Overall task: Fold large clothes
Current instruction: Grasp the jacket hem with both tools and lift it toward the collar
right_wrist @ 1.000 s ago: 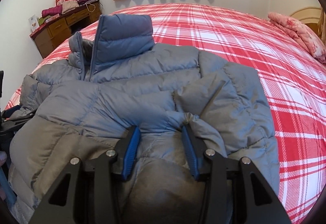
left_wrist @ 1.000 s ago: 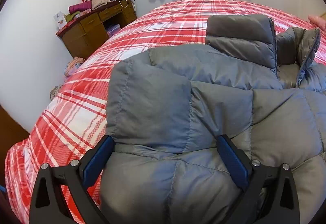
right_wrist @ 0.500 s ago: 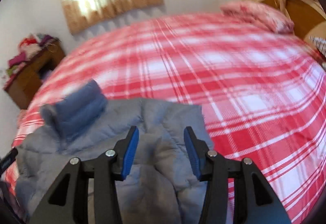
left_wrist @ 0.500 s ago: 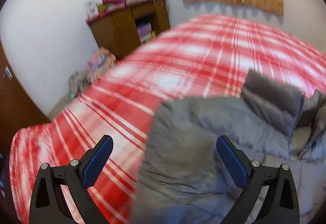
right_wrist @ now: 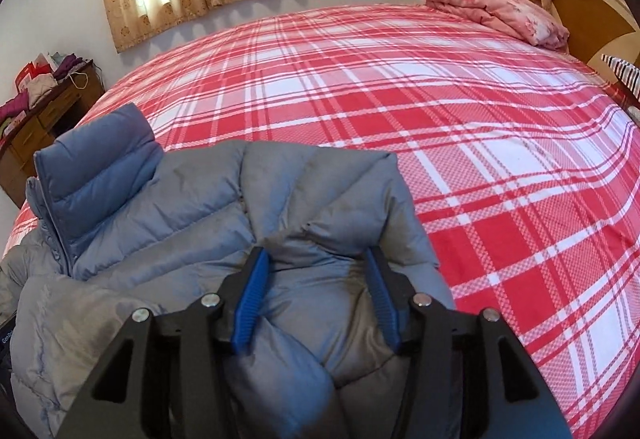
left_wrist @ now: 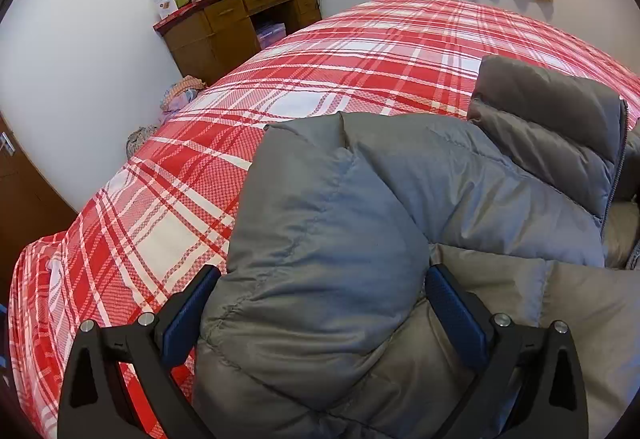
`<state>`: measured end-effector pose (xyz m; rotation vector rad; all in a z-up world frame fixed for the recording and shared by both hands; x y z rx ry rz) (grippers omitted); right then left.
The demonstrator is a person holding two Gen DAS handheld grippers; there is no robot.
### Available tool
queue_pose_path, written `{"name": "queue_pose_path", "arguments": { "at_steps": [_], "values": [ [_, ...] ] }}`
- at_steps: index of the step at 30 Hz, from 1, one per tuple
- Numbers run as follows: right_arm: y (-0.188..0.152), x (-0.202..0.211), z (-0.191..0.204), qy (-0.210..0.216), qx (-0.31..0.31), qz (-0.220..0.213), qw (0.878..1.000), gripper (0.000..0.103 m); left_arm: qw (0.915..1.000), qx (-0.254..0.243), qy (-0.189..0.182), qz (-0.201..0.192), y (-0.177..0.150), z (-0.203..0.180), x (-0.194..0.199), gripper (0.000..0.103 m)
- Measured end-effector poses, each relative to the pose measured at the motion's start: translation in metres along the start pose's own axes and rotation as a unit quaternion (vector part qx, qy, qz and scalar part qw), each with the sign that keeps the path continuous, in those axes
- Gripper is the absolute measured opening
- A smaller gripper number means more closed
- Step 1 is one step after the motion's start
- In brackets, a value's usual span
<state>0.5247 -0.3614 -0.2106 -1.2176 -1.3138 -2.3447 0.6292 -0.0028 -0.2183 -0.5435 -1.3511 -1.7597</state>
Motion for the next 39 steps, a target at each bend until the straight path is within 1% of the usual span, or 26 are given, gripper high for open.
{"name": "queue_pose_path", "arguments": {
  "at_steps": [9,11,12,13,14,15,16,17,18,20,22,24,26,27,28,29,30,32,33,34,35,36,37,38,39],
  "values": [
    [-0.002,-0.004,0.002,-0.009,0.009,0.005,1.0,0.056,1.0,0.0,-0.006,0.002,0.002,0.0,-0.002,0.102],
    [-0.001,-0.004,0.006,-0.01,0.027,0.016,0.999,0.059,0.9993,-0.001,-0.035,0.011,0.004,0.004,-0.001,0.102],
    [-0.001,-0.003,0.008,-0.011,0.038,0.023,0.999,0.061,0.999,-0.002,-0.042,0.014,0.006,0.007,0.002,0.102],
    [0.003,0.001,0.008,-0.006,0.045,0.033,0.998,0.061,0.999,-0.002,-0.045,0.002,0.011,0.014,0.012,0.102],
    [0.008,0.007,0.008,0.006,0.039,0.035,0.999,0.061,0.9988,-0.004,-0.047,-0.016,0.018,0.019,0.022,0.102],
    [0.014,0.014,0.008,0.015,0.036,0.031,0.999,0.067,0.9977,-0.005,-0.051,-0.044,0.028,0.025,0.036,0.102],
    [0.022,0.021,0.011,0.022,0.033,0.019,0.999,0.076,0.9963,-0.007,-0.055,-0.066,0.038,0.028,0.046,0.102],
    [0.035,0.031,0.016,0.031,0.029,0.003,0.999,0.079,0.9945,-0.008,-0.06,-0.085,0.051,0.032,0.055,0.102],
    [0.043,0.036,0.022,0.043,0.025,-0.004,0.999,0.082,0.9934,-0.005,-0.065,-0.094,0.066,0.034,0.058,0.102],
    [0.059,0.041,0.043,0.075,0.02,-0.002,0.997,0.086,0.9926,0.006,-0.076,-0.095,0.091,0.035,0.055,0.102],
    [0.071,0.04,0.068,0.097,0.028,0.0,0.995,0.088,0.9921,0.024,-0.082,-0.092,0.115,0.035,0.045,0.102],
    [0.079,0.038,0.09,0.109,0.041,-0.002,0.993,0.088,0.9911,0.037,-0.102,-0.076,0.136,0.028,0.031,0.102],
    [0.084,0.031,0.11,0.117,0.051,0.001,0.992,0.092,0.9894,0.047,-0.114,-0.077,0.153,0.018,0.023,0.102],
    [0.083,0.026,0.117,0.116,0.055,0.006,0.992,0.096,0.9888,0.041,-0.119,-0.08,0.158,0.012,0.022,0.102],
    [0.082,0.017,0.125,0.114,0.06,0.017,0.992,0.097,0.9898,0.022,-0.115,-0.081,0.163,0.002,0.018,0.102],
    [0.08,0.006,0.131,0.11,0.067,0.032,0.991,0.097,0.9916,0.003,-0.101,-0.08,0.165,-0.008,0.014,0.102],
    [0.077,-0.001,0.133,0.105,0.072,0.04,0.991,0.097,0.9923,-0.013,-0.095,-0.079,0.165,-0.015,0.011,0.102],
    [0.073,-0.016,0.134,0.089,0.083,0.054,0.991,0.096,0.9917,-0.051,-0.096,-0.067,0.156,-0.032,0.0,0.102],
    [0.068,-0.022,0.132,0.087,0.089,0.067,0.99,0.089,0.992,-0.066,-0.089,-0.061,0.149,-0.034,-0.005,0.102],
    [0.064,-0.027,0.13,0.092,0.094,0.082,0.988,0.074,0.9921,-0.085,-0.075,-0.053,0.139,-0.035,-0.01,0.102],
    [0.06,-0.03,0.126,0.092,0.1,0.095,0.986,0.064,0.9911,-0.105,-0.066,-0.047,0.126,-0.035,-0.014,0.102],
    [0.054,-0.033,0.12,0.085,0.11,0.106,0.985,0.045,0.9906,-0.12,-0.052,-0.04,0.116,-0.033,-0.018,0.102],
    [0.05,-0.034,0.115,0.082,0.117,0.11,0.984,0.033,0.9894,-0.135,-0.043,-0.034,0.103,-0.031,-0.021,0.102],
    [0.044,-0.034,0.108,0.082,0.127,0.112,0.982,0.028,0.9874,-0.148,-0.049,-0.028,0.088,-0.028,-0.026,0.102],
    [0.041,-0.033,0.104,0.079,0.133,0.111,0.982,0.021,0.9869,-0.152,-0.048,-0.023,0.079,-0.025,-0.031,0.102]
  ]
}}
Point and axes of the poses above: each gripper's, at about its wrist camera, not at the fingertips, and x roughly against the way its jaws point, z to its left, y to its top, the point moved 6 cm from there along -x, roughly the way its jaws point, and after that the axes turned 13 degrees about -x, right-handed, at the moved point
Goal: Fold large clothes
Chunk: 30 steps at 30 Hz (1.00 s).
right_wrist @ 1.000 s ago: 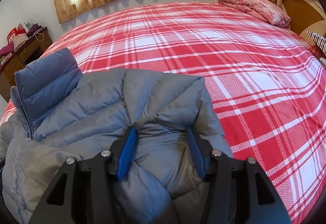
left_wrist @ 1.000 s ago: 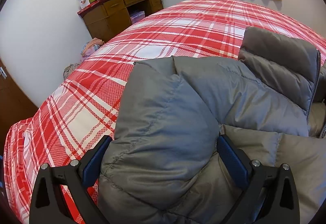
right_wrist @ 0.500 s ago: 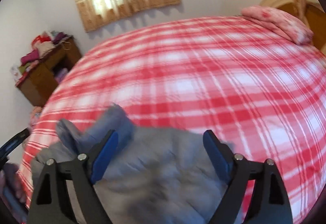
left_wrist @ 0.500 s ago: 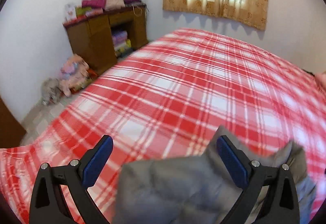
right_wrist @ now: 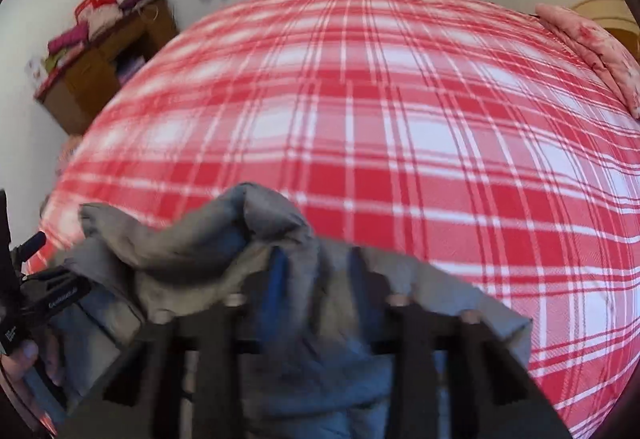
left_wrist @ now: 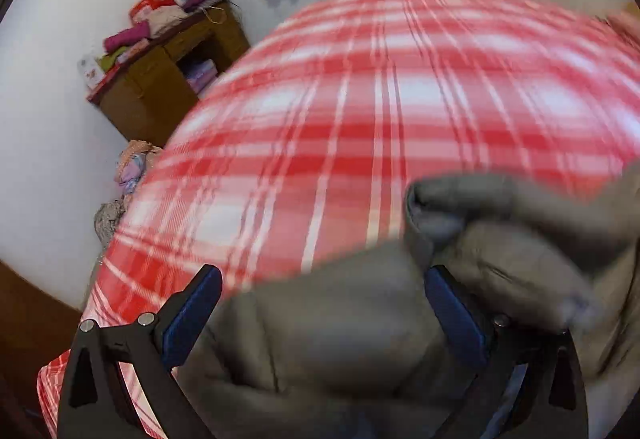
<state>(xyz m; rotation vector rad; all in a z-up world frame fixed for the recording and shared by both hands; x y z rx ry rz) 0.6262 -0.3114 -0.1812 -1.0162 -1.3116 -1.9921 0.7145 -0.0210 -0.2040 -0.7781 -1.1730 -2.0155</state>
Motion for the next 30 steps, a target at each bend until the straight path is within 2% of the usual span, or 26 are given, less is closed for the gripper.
{"name": "queue_pose_path", "arguments": {
  "at_steps": [3,6,8,11,14,15,18,21,24,27,30],
  "values": [
    [-0.014,-0.006,-0.011,-0.01,0.009,-0.001,1.0,0.016,1.0,0.004,-0.007,-0.004,-0.017,0.004,0.0,0.102],
    [-0.02,-0.011,-0.015,-0.01,0.005,-0.006,1.0,0.016,0.9996,0.027,-0.003,-0.009,-0.014,0.012,0.011,0.102],
    [-0.02,-0.01,-0.015,-0.007,0.005,-0.017,1.0,0.016,0.9966,0.063,-0.01,-0.052,-0.006,0.026,0.038,0.102],
    [-0.021,-0.012,-0.017,0.0,0.0,-0.025,1.0,0.015,0.9857,0.108,-0.007,-0.129,0.014,0.049,0.086,0.102],
    [-0.023,-0.015,-0.019,0.008,-0.004,-0.038,0.999,0.015,0.9739,0.15,0.016,-0.17,0.035,0.07,0.106,0.102],
    [-0.024,-0.016,-0.019,0.009,-0.001,-0.043,0.999,0.015,0.973,0.152,0.025,-0.172,0.042,0.072,0.105,0.102],
    [-0.025,-0.015,-0.02,0.019,-0.005,-0.052,0.998,0.014,0.9836,0.11,0.054,-0.132,0.056,0.06,0.077,0.102],
    [-0.025,-0.016,-0.024,0.036,-0.018,-0.052,0.998,0.014,0.9935,0.065,0.056,-0.075,0.041,0.037,0.038,0.102],
    [-0.025,-0.015,-0.024,0.039,-0.019,-0.056,0.997,0.013,0.9956,0.048,0.065,-0.048,0.013,0.025,0.018,0.102],
    [-0.025,-0.015,-0.023,0.036,-0.017,-0.057,0.998,0.014,0.9976,0.041,0.053,-0.017,-0.011,0.016,-0.002,0.102],
    [-0.025,-0.004,-0.023,0.026,-0.006,-0.062,0.998,0.019,0.9977,0.05,0.043,-0.014,-0.013,0.019,-0.003,0.102]
  ]
}}
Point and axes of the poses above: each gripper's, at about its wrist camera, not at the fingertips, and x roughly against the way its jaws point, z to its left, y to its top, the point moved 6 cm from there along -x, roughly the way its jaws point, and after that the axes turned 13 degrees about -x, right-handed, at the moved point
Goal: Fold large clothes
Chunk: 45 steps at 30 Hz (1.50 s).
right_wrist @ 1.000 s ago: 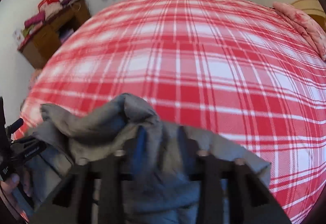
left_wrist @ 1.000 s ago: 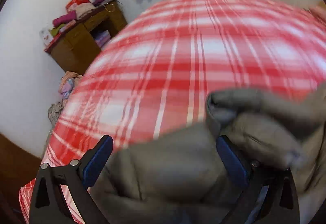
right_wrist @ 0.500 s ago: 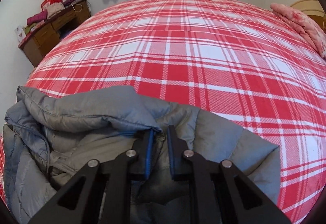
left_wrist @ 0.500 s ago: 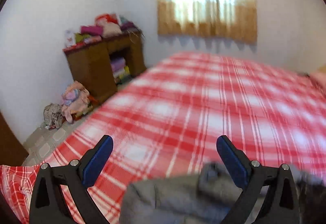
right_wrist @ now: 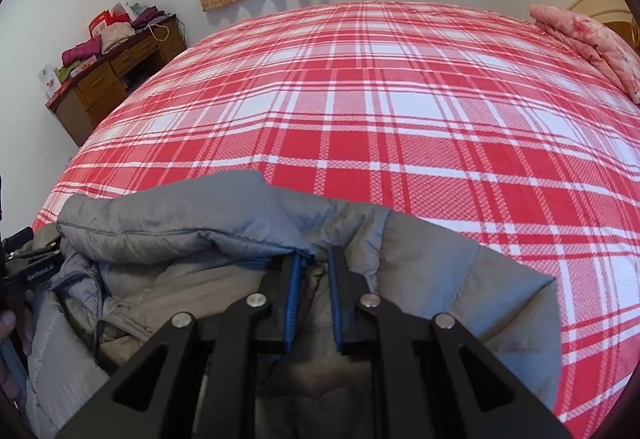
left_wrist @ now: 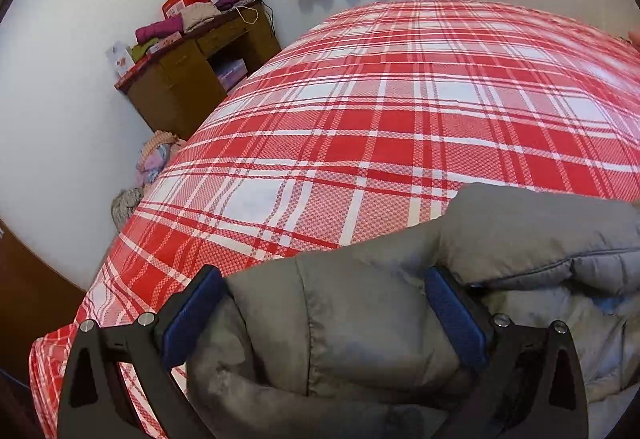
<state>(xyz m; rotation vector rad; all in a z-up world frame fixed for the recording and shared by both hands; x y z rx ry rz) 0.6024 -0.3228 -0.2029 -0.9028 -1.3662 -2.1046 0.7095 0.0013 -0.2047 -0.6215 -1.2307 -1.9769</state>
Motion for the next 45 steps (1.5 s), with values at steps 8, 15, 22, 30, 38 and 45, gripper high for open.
{"name": "queue_pose_path", "arguments": {
  "at_steps": [8,15,22,30,38,45],
  "values": [
    [0.036,0.067,-0.01,-0.025,-0.014,-0.071,0.997,0.07,0.9875,0.081,-0.037,-0.13,0.046,0.04,0.09,0.102],
    [0.05,0.033,0.046,0.022,-0.003,-0.042,0.999,0.044,0.9849,0.082,-0.112,-0.103,0.079,-0.012,0.07,0.102],
    [0.008,-0.001,0.055,0.013,0.031,0.002,0.999,0.039,0.9953,0.031,-0.09,-0.017,0.027,-0.054,0.015,0.102],
    [-0.004,-0.009,0.042,0.014,0.016,0.011,1.0,0.037,0.995,0.037,-0.091,-0.015,0.014,-0.062,0.006,0.102],
    [-0.012,-0.02,0.04,0.004,0.023,0.014,1.0,0.036,0.9932,0.049,-0.105,-0.013,0.014,-0.057,0.0,0.102],
    [-0.013,-0.021,0.04,0.003,0.027,0.009,1.0,0.036,0.9917,0.064,-0.072,-0.085,0.028,-0.038,0.048,0.102]
  ]
}}
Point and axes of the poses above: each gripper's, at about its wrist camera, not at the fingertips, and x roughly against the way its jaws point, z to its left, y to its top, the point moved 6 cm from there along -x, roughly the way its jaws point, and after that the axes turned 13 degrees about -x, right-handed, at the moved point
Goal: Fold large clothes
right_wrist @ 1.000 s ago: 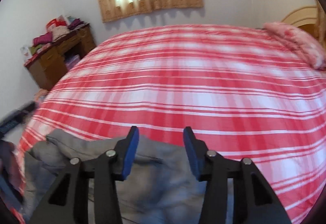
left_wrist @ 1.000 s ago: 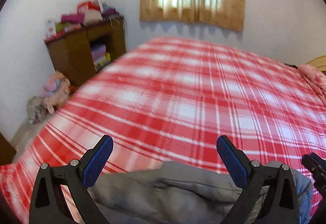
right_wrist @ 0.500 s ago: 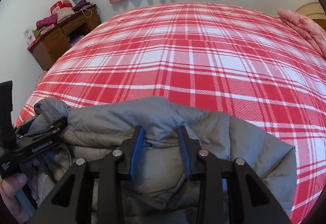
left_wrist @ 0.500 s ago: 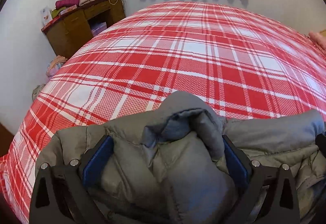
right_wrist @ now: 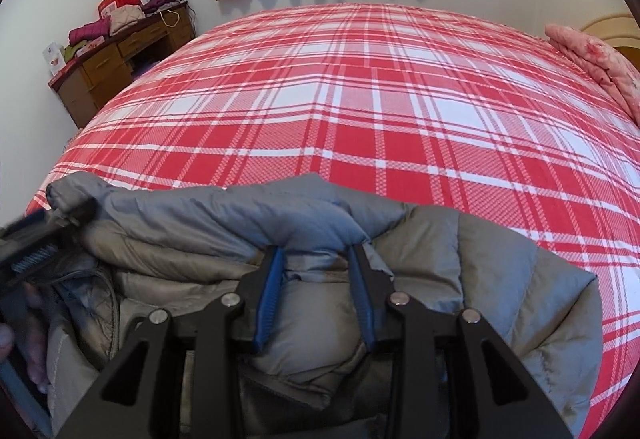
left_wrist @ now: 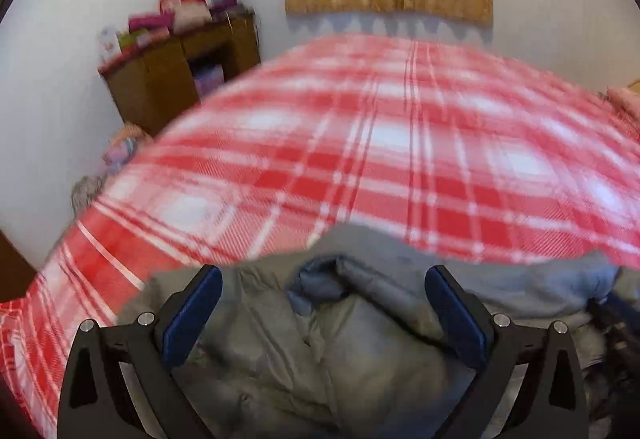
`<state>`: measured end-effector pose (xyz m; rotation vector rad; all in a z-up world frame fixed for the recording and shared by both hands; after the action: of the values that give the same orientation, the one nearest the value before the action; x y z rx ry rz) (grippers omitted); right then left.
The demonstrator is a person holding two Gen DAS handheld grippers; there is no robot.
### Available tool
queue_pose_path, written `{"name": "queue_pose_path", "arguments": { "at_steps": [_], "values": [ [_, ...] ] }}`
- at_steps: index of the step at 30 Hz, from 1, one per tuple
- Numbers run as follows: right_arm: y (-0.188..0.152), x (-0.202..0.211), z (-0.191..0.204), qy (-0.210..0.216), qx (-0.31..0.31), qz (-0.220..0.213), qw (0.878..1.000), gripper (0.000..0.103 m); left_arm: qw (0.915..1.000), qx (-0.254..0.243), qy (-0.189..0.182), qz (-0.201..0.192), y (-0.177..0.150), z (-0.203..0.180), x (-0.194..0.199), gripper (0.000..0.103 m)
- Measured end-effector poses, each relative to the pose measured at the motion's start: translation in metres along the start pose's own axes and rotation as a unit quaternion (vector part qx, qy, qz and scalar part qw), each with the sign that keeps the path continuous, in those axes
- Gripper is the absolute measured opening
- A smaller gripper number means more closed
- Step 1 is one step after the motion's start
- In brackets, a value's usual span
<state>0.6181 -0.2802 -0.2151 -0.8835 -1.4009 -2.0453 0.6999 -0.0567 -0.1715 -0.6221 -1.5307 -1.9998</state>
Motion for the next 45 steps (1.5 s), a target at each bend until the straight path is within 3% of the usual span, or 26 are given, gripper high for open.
{"name": "queue_pose_path", "arguments": {
  "at_steps": [3,6,9,11,45],
  "values": [
    [0.0,0.001,-0.001,0.003,-0.003,-0.004,1.0,0.036,0.9993,-0.012,-0.027,-0.022,0.017,-0.012,0.016,0.102],
    [0.0,0.002,-0.001,0.001,-0.002,-0.007,1.0,0.036,0.997,-0.035,-0.067,-0.012,0.021,-0.035,0.011,0.102],
    [-0.001,0.003,0.0,-0.001,-0.001,-0.008,1.0,0.035,0.9957,-0.071,-0.044,0.04,0.003,-0.052,-0.019,0.102],
    [-0.001,0.003,0.0,0.0,-0.001,-0.008,1.0,0.035,0.9937,-0.061,-0.064,0.07,-0.012,-0.052,-0.038,0.102],
    [-0.003,-0.004,0.008,-0.044,0.035,-0.003,0.998,0.036,0.9941,-0.066,-0.052,0.068,-0.017,-0.056,-0.044,0.102]
  ]
}}
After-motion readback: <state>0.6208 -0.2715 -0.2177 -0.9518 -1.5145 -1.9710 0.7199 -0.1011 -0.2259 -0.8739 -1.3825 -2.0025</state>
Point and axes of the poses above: each gripper's, at about its wrist camera, not at the fingertips, and x roughly against the way its jaws point, z to its left, y to its top, the point moved 6 cm from there along -x, roughly the way its jaws point, and after that the axes turned 13 degrees about -x, right-handed, at the moved point
